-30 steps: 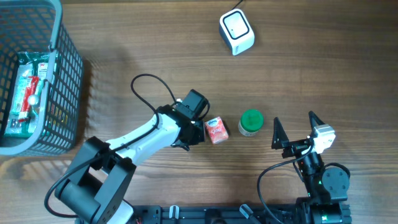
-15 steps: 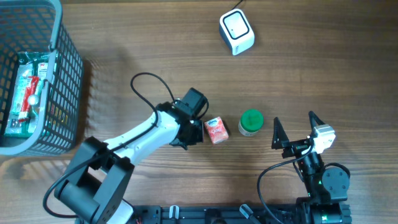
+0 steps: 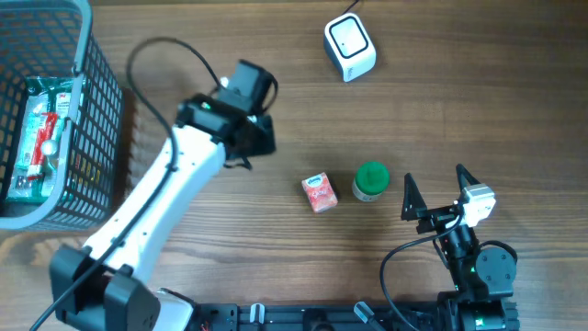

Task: Scan the item barcode
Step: 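Release the tissue pack and move the left gripper to the basket, then grasp the yellow juice bottle in the basket with the left gripper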

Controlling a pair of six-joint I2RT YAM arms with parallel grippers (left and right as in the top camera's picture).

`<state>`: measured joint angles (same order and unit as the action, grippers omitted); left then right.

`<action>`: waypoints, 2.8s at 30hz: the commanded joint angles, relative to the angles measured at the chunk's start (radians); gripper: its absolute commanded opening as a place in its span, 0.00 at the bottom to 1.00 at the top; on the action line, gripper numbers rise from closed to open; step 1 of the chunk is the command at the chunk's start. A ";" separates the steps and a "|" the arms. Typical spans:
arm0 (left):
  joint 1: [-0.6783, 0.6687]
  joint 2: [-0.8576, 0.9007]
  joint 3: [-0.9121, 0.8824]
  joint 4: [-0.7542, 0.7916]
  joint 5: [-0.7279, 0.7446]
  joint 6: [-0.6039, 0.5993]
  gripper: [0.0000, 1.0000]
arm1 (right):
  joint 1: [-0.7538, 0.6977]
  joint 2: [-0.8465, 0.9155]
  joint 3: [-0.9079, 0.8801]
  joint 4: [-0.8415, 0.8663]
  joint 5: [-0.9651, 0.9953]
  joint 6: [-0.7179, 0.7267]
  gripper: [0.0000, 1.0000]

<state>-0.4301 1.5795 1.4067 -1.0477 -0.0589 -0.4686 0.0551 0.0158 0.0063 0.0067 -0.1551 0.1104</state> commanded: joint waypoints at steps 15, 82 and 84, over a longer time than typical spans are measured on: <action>0.337 -0.045 0.586 -0.036 -0.089 0.341 0.86 | -0.003 -0.002 -0.001 0.003 0.008 -0.006 0.99; 0.985 0.254 0.192 -0.075 -0.046 0.360 0.76 | -0.003 -0.002 -0.001 0.003 0.008 -0.005 1.00; 0.985 0.254 0.155 -0.049 -0.046 0.360 0.73 | -0.003 -0.002 -0.001 0.003 0.008 -0.006 1.00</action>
<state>0.5575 1.8317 1.6119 -1.1236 -0.1177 -0.1173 0.0551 0.0158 0.0063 0.0067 -0.1551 0.1104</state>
